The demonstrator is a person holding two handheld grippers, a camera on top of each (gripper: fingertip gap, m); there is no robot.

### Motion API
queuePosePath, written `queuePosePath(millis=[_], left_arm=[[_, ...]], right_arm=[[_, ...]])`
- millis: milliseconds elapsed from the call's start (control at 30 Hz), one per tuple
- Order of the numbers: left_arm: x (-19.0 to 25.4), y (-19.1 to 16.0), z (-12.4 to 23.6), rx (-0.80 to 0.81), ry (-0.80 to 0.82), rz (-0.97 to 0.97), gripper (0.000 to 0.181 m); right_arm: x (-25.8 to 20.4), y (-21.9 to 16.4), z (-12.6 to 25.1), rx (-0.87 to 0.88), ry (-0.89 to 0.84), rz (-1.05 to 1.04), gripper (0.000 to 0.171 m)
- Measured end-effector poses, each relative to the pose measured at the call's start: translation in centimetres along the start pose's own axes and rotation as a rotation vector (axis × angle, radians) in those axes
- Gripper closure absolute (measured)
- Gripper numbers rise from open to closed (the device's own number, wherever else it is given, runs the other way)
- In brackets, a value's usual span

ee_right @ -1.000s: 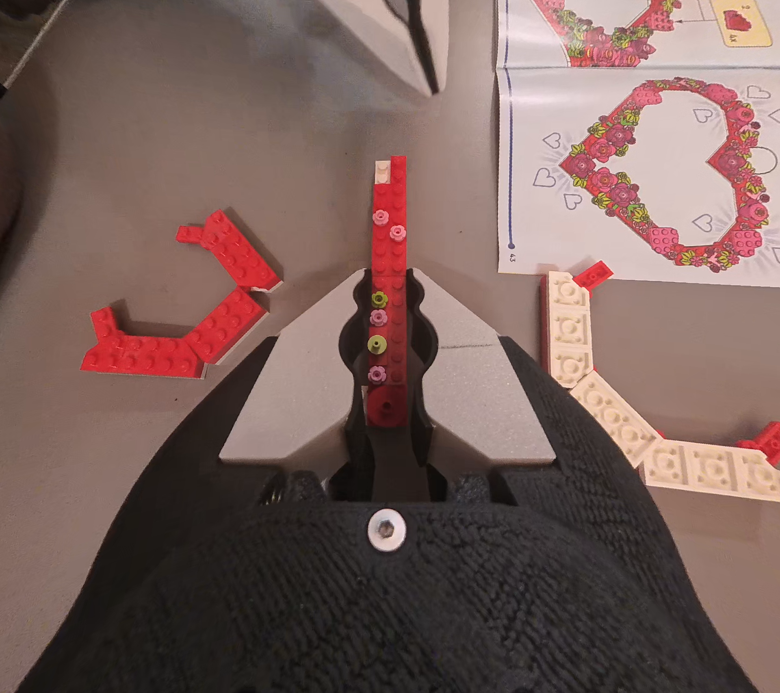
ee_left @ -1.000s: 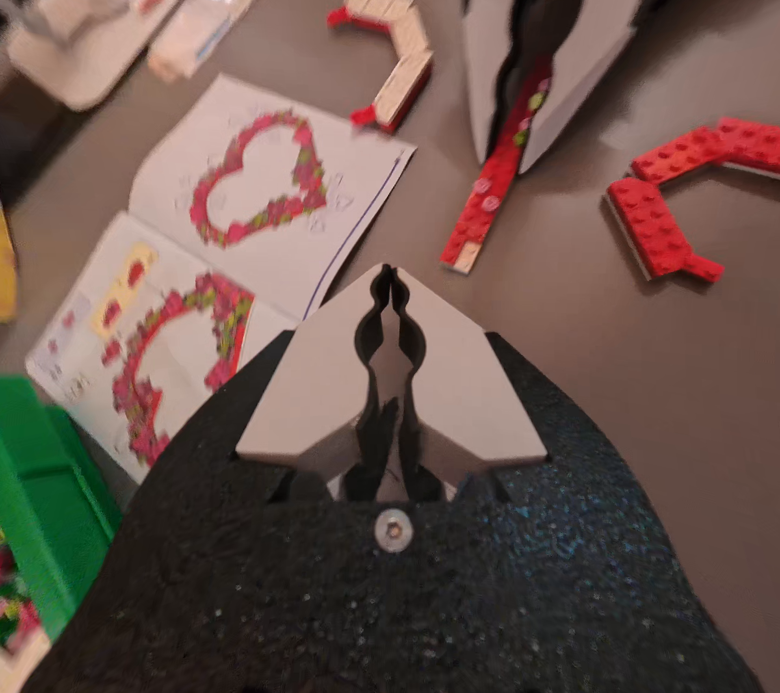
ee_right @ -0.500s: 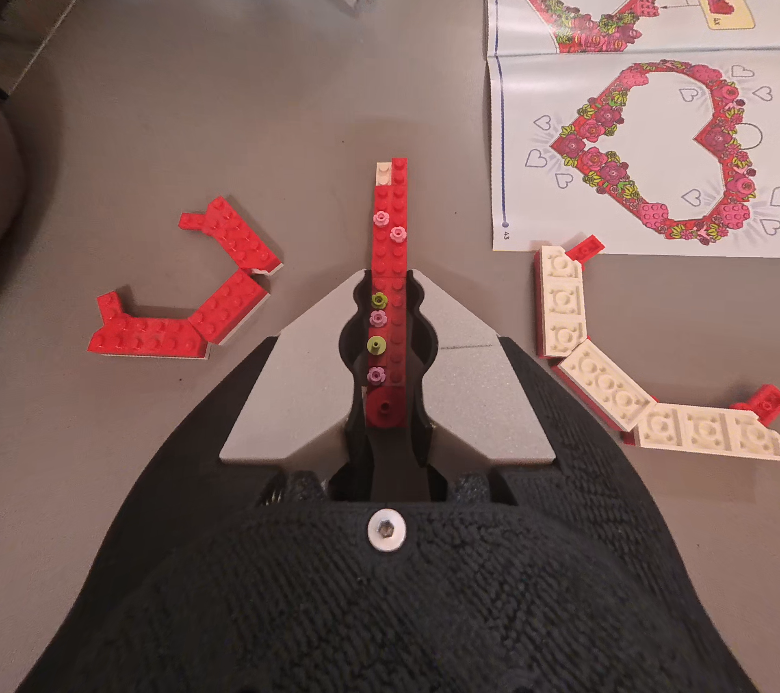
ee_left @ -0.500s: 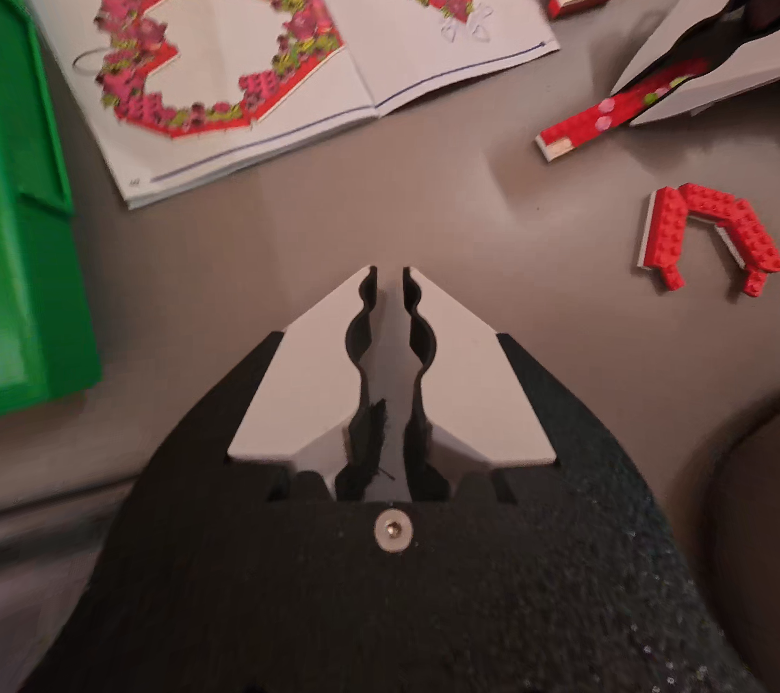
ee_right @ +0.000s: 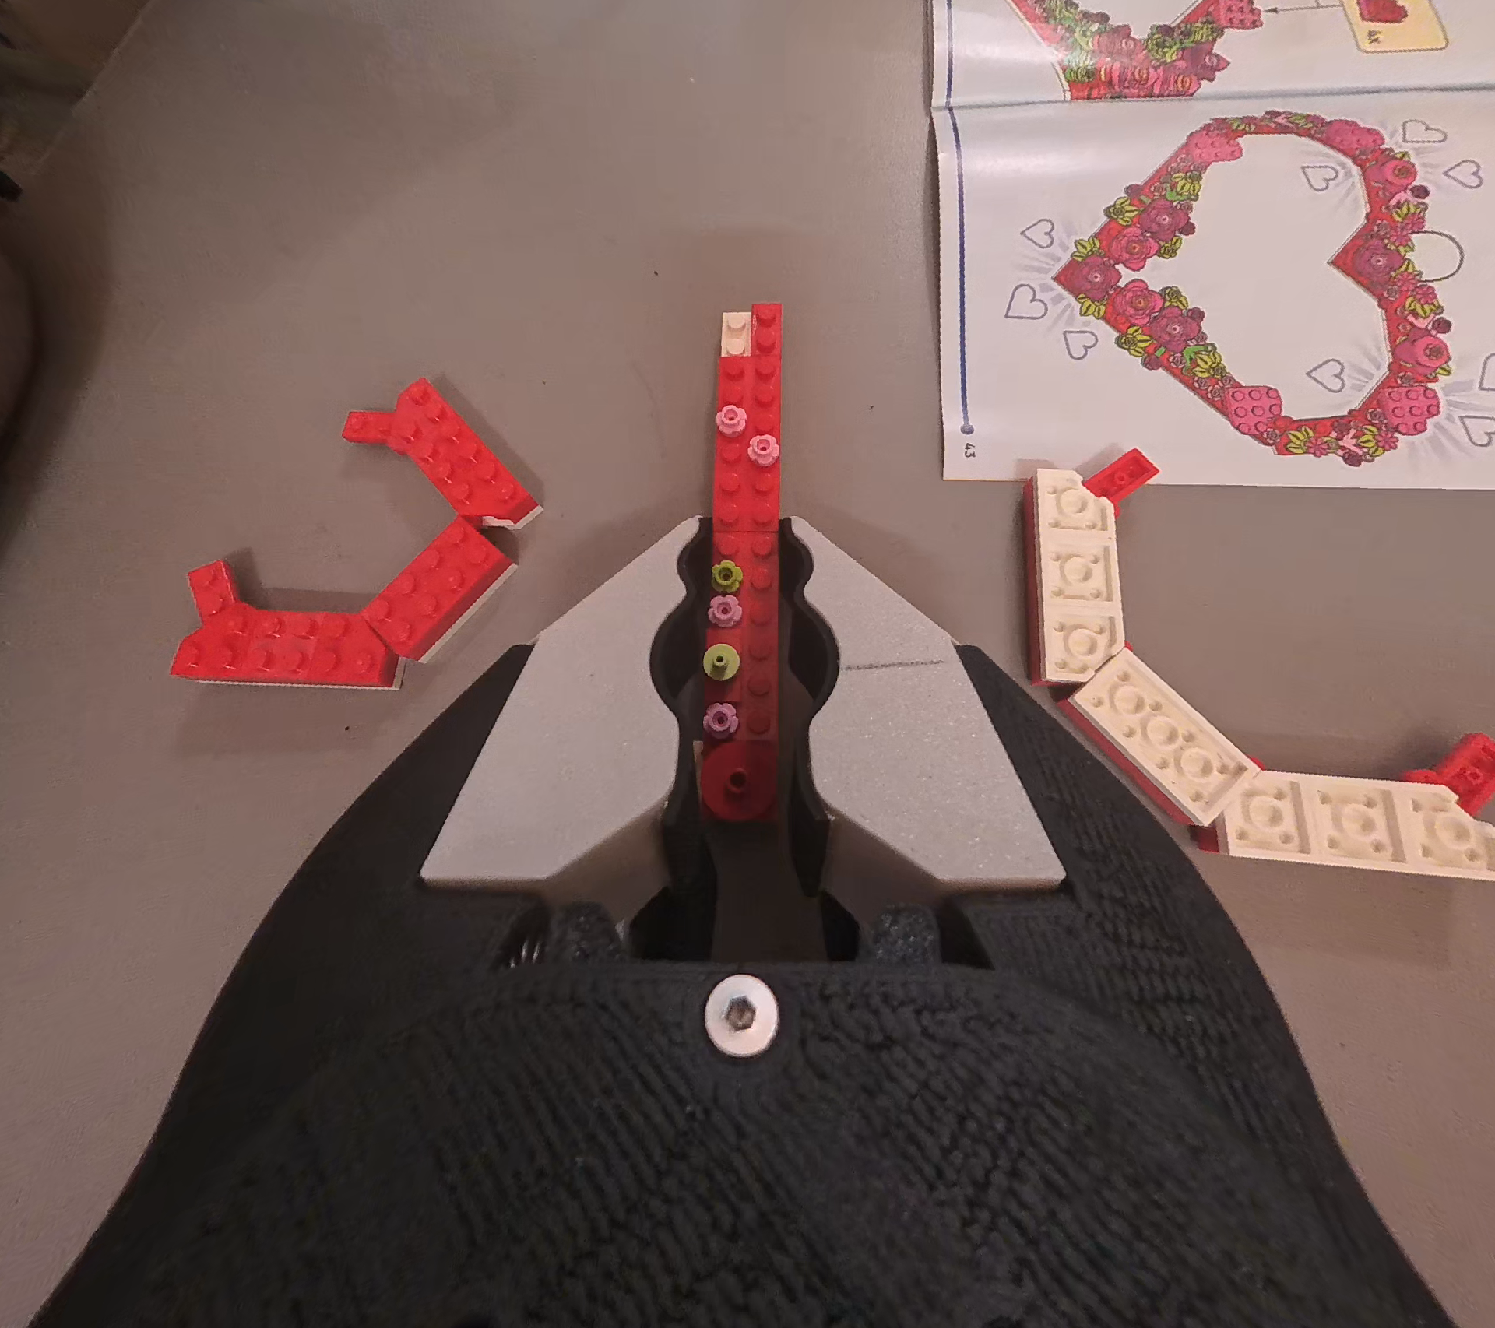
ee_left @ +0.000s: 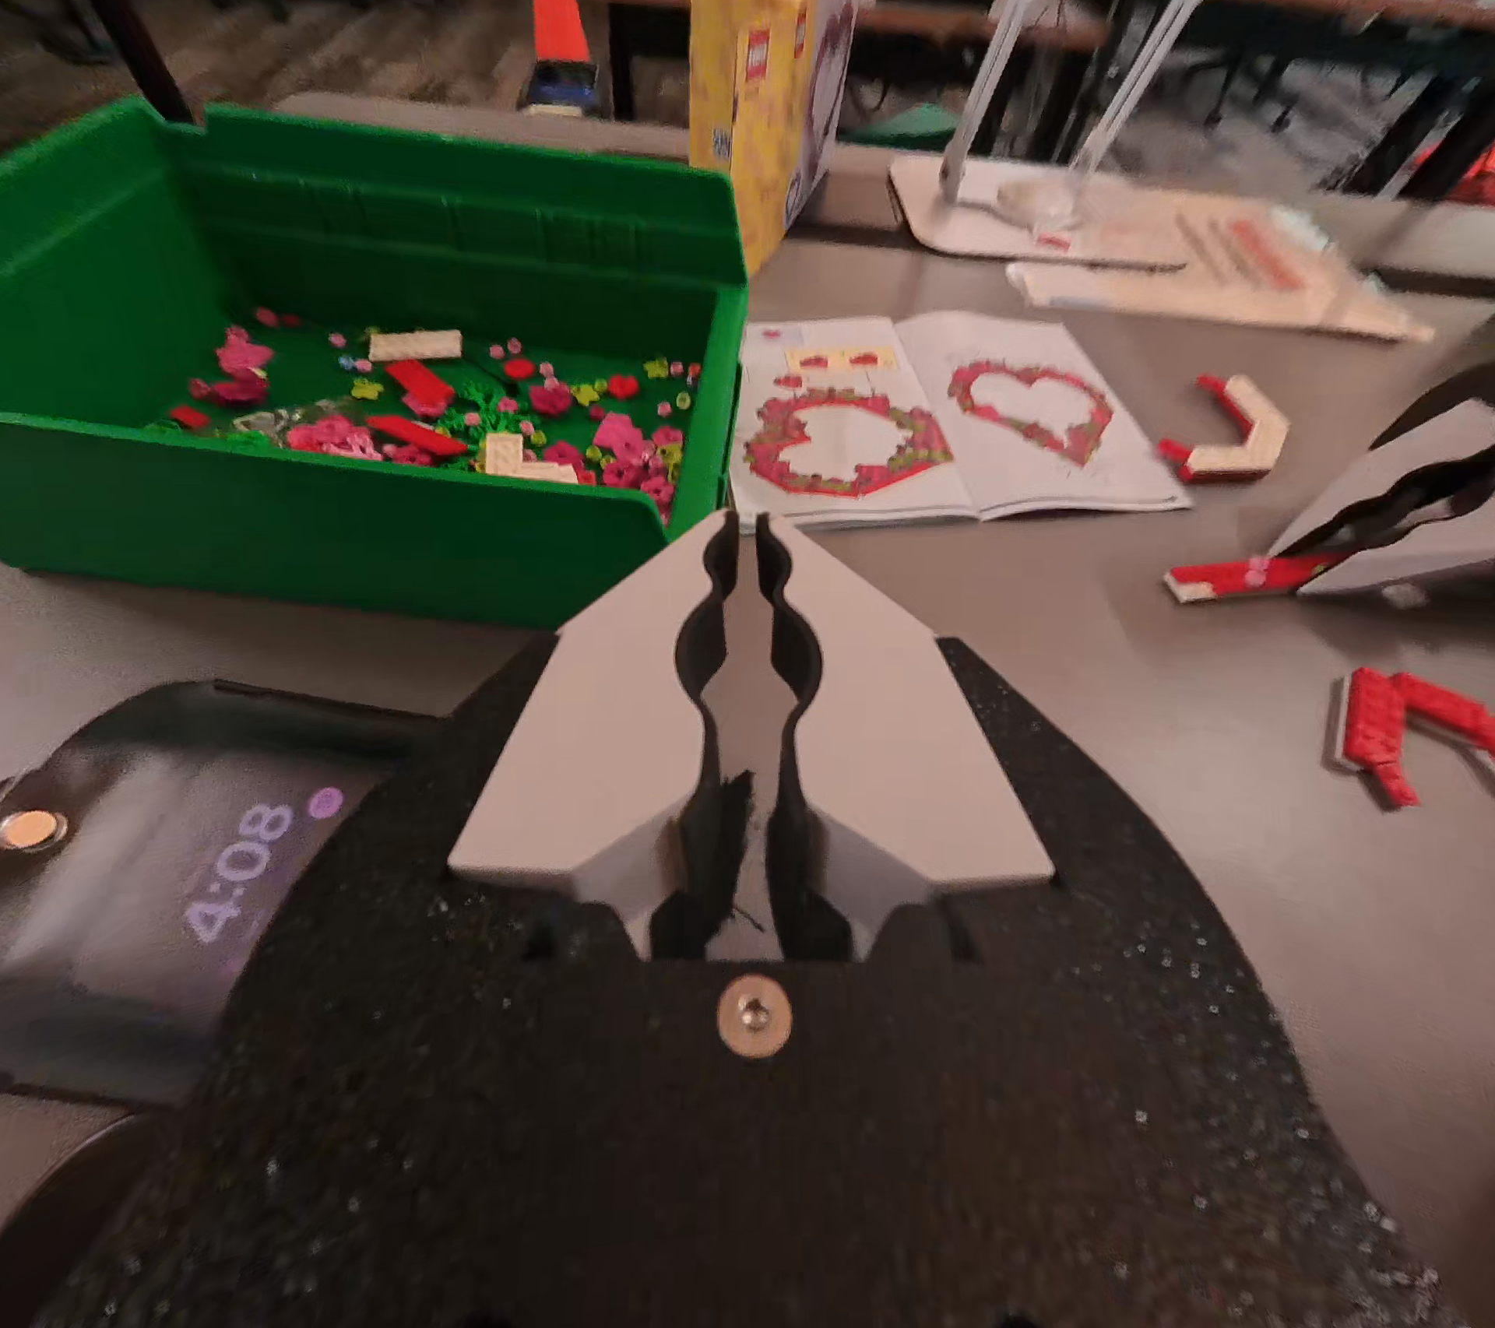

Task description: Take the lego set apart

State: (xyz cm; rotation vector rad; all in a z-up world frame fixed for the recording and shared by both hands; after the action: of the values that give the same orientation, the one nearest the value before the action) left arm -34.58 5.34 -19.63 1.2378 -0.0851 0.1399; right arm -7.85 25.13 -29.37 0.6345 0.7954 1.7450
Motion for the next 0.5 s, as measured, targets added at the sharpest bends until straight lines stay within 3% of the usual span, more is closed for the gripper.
queuePosePath(millis=[33, 167, 267, 500], left_arm=[[0.1, 0.4, 0.5, 0.022, -0.02, 0.01, 0.181], [3.8, 1.1, -0.2, 0.075, -0.317, 0.044, 0.176], [8.9, -0.5, -3.2, -0.062, -0.564, 0.016, 0.171], [18.3, -4.9, -11.6, -0.378, -0.779, -0.408, 0.167]], right_arm=[[0.0, 0.0, 0.0, 0.0, 0.0, 0.0, 0.156], [-0.1, 0.0, 0.0, 0.005, -0.008, 0.017, 0.156], [-0.2, 0.1, 0.1, 0.013, -0.017, 0.042, 0.156], [-0.6, 0.1, 0.1, 0.017, -0.001, 0.073, 0.156]])
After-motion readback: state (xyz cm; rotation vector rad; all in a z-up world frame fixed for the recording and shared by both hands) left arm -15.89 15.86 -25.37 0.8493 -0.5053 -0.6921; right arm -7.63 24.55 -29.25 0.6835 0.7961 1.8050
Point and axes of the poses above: each gripper's, where its closed fingertips meet, z back along the fingers, y out of its top, x = y × z across the jaws, the point moved 5 cm from there along z, back along the fingers, and after that the axes turned 10 degrees about -y, right-handed, at the moved point
